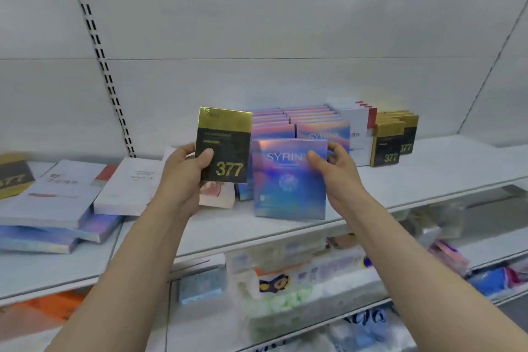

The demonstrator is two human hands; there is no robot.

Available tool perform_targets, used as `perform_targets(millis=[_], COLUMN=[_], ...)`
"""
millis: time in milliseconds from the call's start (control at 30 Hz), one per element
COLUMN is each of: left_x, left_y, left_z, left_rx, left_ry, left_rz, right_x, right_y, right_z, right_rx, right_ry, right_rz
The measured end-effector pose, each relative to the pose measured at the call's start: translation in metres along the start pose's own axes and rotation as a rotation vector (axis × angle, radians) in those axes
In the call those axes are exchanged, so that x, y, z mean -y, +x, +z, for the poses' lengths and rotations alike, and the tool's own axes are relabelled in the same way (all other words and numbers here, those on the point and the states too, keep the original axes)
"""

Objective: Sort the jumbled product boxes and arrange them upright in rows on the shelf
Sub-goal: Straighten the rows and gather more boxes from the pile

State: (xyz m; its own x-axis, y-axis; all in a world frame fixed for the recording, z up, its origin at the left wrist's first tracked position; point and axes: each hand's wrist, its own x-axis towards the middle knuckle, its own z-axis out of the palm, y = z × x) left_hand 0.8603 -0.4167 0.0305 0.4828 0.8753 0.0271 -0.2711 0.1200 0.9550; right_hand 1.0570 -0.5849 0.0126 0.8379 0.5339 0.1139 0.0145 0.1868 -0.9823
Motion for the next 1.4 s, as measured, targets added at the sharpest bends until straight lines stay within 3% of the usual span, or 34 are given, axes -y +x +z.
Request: perform_targets(millis=[233, 367, 633, 767, 833, 933, 1033, 1233, 1400], left_x=[0.013, 0.019, 0.024, 0.023, 0.023, 0.027, 0.035, 0.061, 0.086], left_y=[0.038, 0.051, 0.051, 0.043, 0.039, 0.033, 0.029, 0.025, 0.034], left_z=[0.006, 0.007, 0.023, 0.040, 0.054, 0.086, 0.122, 0.224, 0.297], left_rx=[-0.067, -0.051, 0.054, 0.094, 0.104, 0.132, 0.149, 0.200, 0.157], left_ry=[0.016, 0.014, 0.001, 0.005, 0.030, 0.072, 0.094, 0.243, 0.566], left_rz=[0.023, 0.036, 0.046, 0.063, 0.077, 0.126, 0.158, 0.308, 0.534], right_x=[-0.007, -0.014, -0.022, -0.015, -0.001, 0.028, 0.045, 0.068, 0.075], right_y=[0.064, 0.078, 0.084, 0.085, 0.087, 0.091, 0.096, 0.138, 0.181], right_z=[0.028, 0.037, 0.026, 0.021, 0.017, 0.007, -0.014, -0.119, -0.214], right_rx=[0.076, 0.089, -0.077, -0.067, -0.040, 0.187, 0.326, 0.322, 0.219], right_ry=[-0.073, -0.368, -0.651, -0.603, -0.461, -0.201, -0.127, -0.159, -0.217], right_rz=[-0.056, -0.223, -0.458, -0.475, -0.469, -0.305, -0.282, -0.251, -0.255])
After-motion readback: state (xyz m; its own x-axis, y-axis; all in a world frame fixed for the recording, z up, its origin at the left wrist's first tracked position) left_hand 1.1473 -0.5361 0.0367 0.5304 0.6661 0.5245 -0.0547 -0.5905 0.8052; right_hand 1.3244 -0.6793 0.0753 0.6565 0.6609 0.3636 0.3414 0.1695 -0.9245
